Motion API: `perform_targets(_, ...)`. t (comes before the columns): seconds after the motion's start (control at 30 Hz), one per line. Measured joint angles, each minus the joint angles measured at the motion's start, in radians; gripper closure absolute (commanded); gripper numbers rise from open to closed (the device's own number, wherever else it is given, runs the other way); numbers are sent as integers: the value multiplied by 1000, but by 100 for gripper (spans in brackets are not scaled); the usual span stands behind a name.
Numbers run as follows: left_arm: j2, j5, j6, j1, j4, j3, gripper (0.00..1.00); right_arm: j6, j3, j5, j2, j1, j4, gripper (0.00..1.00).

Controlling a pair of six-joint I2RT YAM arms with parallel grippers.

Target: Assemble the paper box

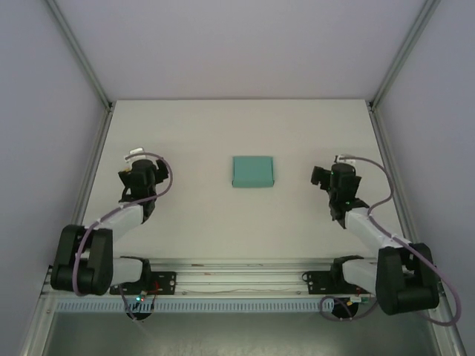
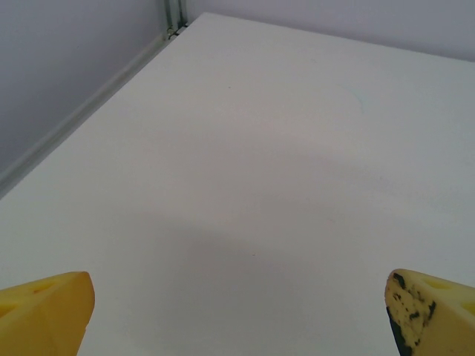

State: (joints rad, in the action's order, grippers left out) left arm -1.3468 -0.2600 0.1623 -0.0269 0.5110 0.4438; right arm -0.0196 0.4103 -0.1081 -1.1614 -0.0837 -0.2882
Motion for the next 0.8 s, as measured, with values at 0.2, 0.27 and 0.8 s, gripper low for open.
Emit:
perform_targets(0.2, -90, 1, -45, 19, 167, -32, 0, -3, -47, -1, -125, 42, -274, 0)
perform_targets(0.27, -105, 10, -58, 29, 238, -62, 0, -2, -43, 0, -194, 42, -349, 0)
perform_targets(0.8, -170, 84, -100, 35, 474, -134, 0, -6, -32, 71, -352, 94, -503, 0)
